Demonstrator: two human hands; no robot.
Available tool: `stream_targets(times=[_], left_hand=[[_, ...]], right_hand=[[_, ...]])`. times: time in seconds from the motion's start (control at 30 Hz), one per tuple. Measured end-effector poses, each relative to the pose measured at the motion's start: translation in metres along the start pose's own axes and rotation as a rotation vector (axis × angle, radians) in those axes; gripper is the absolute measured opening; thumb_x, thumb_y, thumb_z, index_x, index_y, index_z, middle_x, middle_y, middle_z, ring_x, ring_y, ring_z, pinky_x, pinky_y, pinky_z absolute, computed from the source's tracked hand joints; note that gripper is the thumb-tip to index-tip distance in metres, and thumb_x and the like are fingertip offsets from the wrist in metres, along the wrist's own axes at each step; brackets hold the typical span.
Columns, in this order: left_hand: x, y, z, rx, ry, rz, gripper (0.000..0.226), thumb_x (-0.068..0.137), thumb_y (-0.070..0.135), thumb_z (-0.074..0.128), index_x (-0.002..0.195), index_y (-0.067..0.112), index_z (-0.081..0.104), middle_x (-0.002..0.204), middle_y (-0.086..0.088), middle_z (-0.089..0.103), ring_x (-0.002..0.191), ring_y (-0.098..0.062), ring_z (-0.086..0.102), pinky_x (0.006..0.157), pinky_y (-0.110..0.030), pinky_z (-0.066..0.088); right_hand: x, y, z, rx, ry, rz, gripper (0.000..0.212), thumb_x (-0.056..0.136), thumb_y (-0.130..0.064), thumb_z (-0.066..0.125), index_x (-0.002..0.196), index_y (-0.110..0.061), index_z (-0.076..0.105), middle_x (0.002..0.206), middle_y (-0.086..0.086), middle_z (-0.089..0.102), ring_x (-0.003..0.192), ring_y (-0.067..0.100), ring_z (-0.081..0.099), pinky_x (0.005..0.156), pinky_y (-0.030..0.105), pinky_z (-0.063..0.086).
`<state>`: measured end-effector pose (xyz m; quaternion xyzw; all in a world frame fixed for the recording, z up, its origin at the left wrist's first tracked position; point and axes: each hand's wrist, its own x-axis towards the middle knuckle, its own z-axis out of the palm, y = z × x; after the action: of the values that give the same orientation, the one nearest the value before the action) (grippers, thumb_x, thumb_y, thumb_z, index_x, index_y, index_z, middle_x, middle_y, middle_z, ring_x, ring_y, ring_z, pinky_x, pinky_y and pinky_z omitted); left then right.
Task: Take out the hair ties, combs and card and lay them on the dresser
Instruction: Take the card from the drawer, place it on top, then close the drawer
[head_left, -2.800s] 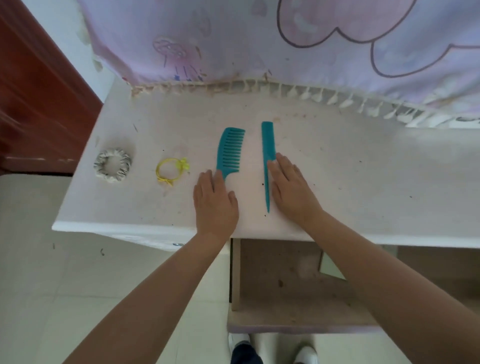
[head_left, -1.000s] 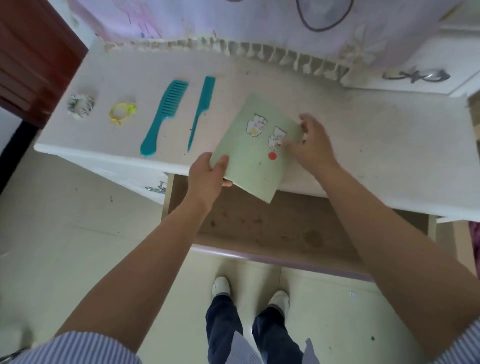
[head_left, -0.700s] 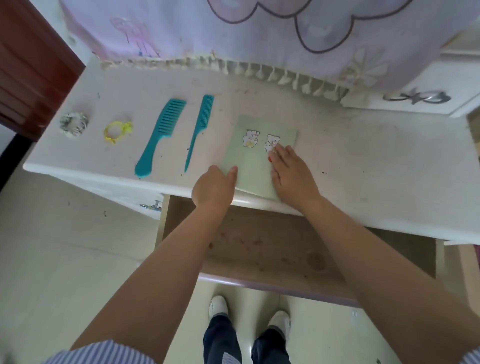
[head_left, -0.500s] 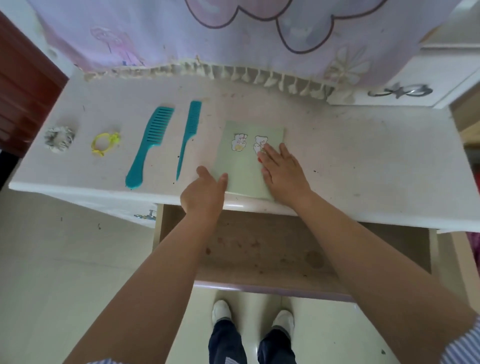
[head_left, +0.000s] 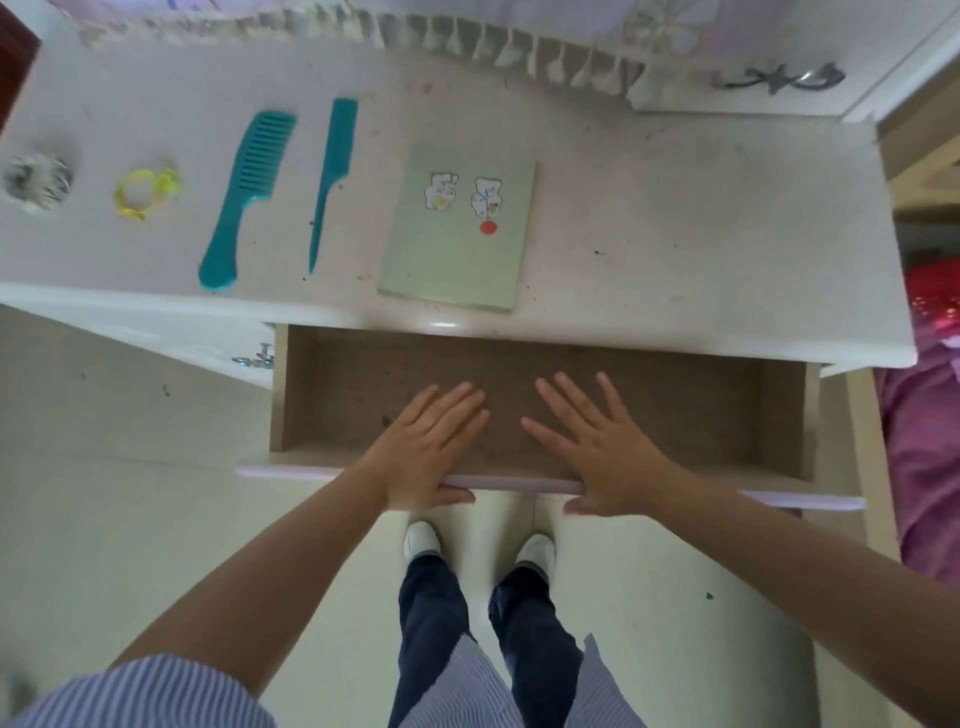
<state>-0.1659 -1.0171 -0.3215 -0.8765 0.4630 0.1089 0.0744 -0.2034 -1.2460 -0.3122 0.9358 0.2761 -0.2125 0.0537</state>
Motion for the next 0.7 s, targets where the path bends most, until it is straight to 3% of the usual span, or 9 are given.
stream_targets(times=[0.07, 0.13, 0.23, 0.27, 0.37, 0.47, 0.57, 0.63, 0.7], left_hand=[[-0.002, -0.001, -0.003, 0.06, 0.005, -0.004, 0.084, 0.076, 0.067, 0.047, 0.124, -0.002, 0.05, 0.125, -0.024, 0.061, 0.145, -0.027, 0.008, 0.116, -0.036, -0.016], [-0.004, -0.001, -0.005, 0.04, -0.023, -0.034, 0.08, 0.085, 0.066, 0.022, 0.126, -0.001, 0.038, 0.128, -0.023, 0.058, 0.142, -0.021, -0.022, 0.116, -0.038, -0.016], [-0.005, -0.001, -0.007, -0.003, 0.066, -0.099, 0.081, 0.087, 0.064, 0.006, 0.126, -0.001, 0.034, 0.143, -0.022, 0.037, 0.141, -0.022, -0.025, 0.116, -0.041, -0.016], [-0.004, -0.004, -0.009, -0.001, 0.118, -0.124, 0.082, 0.086, 0.065, 0.005, 0.126, -0.001, 0.034, 0.146, -0.022, 0.03, 0.141, -0.023, -0.025, 0.116, -0.041, -0.016], [0.002, -0.02, -0.02, 0.01, 0.173, -0.178, 0.092, 0.083, 0.07, 0.009, 0.125, -0.006, 0.039, 0.131, -0.028, 0.051, 0.143, -0.023, -0.02, 0.118, -0.041, -0.012], [0.012, -0.033, -0.032, 0.018, 0.174, -0.254, 0.104, 0.081, 0.073, 0.002, 0.124, -0.008, 0.051, 0.129, -0.027, 0.056, 0.141, -0.017, -0.025, 0.116, -0.037, -0.018], [0.027, -0.041, -0.042, 0.057, 0.204, -0.296, 0.094, 0.077, 0.073, 0.022, 0.122, -0.003, 0.056, 0.129, -0.019, 0.059, 0.144, -0.012, -0.007, 0.116, -0.036, -0.015], [0.038, -0.043, -0.043, 0.12, 0.231, -0.264, 0.089, 0.065, 0.067, 0.053, 0.12, -0.003, 0.058, 0.127, -0.017, 0.061, 0.143, -0.016, 0.017, 0.117, -0.044, 0.015], [0.049, -0.043, -0.049, 0.095, 0.214, -0.322, 0.098, 0.047, 0.06, 0.079, 0.115, -0.007, 0.06, 0.121, -0.022, 0.064, 0.121, -0.035, 0.053, 0.093, -0.059, 0.045]], right_hand=[[-0.005, -0.004, 0.0, -0.029, 0.11, 0.014, 0.104, 0.028, -0.05, 0.083, 0.124, -0.02, 0.059, 0.134, 0.019, 0.054, 0.125, 0.036, 0.049, 0.092, 0.067, 0.039], [-0.007, -0.004, 0.004, -0.063, 0.199, 0.0, 0.097, 0.03, -0.043, 0.083, 0.121, -0.017, 0.062, 0.129, 0.019, 0.06, 0.128, 0.033, 0.047, 0.102, 0.063, 0.034], [-0.013, 0.0, 0.007, -0.006, 0.374, 0.122, 0.097, 0.041, -0.036, 0.082, 0.128, -0.006, 0.052, 0.135, 0.028, 0.05, 0.145, 0.028, 0.003, 0.115, 0.053, -0.009], [-0.014, 0.002, 0.005, -0.007, 0.385, 0.17, 0.1, 0.041, -0.04, 0.081, 0.128, -0.004, 0.048, 0.135, 0.03, 0.05, 0.143, 0.032, 0.008, 0.115, 0.056, -0.007], [-0.013, 0.013, -0.011, 0.026, 0.362, 0.269, 0.115, 0.037, -0.057, 0.078, 0.129, 0.0, 0.039, 0.135, 0.032, 0.048, 0.137, 0.042, 0.027, 0.107, 0.066, 0.015], [-0.006, 0.024, -0.027, 0.094, 0.298, 0.349, 0.116, 0.027, -0.058, 0.082, 0.119, 0.007, 0.057, 0.127, 0.031, 0.057, 0.117, 0.05, 0.051, 0.09, 0.071, 0.036], [0.004, 0.037, -0.035, 0.139, 0.297, 0.365, 0.105, 0.027, -0.053, 0.086, 0.11, 0.007, 0.064, 0.117, 0.027, 0.066, 0.108, 0.045, 0.061, 0.083, 0.068, 0.045], [0.011, 0.05, -0.036, 0.154, 0.355, 0.344, 0.092, 0.025, -0.047, 0.088, 0.101, 0.002, 0.069, 0.105, 0.022, 0.072, 0.096, 0.039, 0.068, 0.081, 0.062, 0.05], [0.016, 0.059, -0.039, 0.164, 0.404, 0.328, 0.075, 0.022, -0.042, 0.088, 0.084, -0.003, 0.071, 0.089, 0.017, 0.074, 0.079, 0.032, 0.071, 0.076, 0.049, 0.056]])
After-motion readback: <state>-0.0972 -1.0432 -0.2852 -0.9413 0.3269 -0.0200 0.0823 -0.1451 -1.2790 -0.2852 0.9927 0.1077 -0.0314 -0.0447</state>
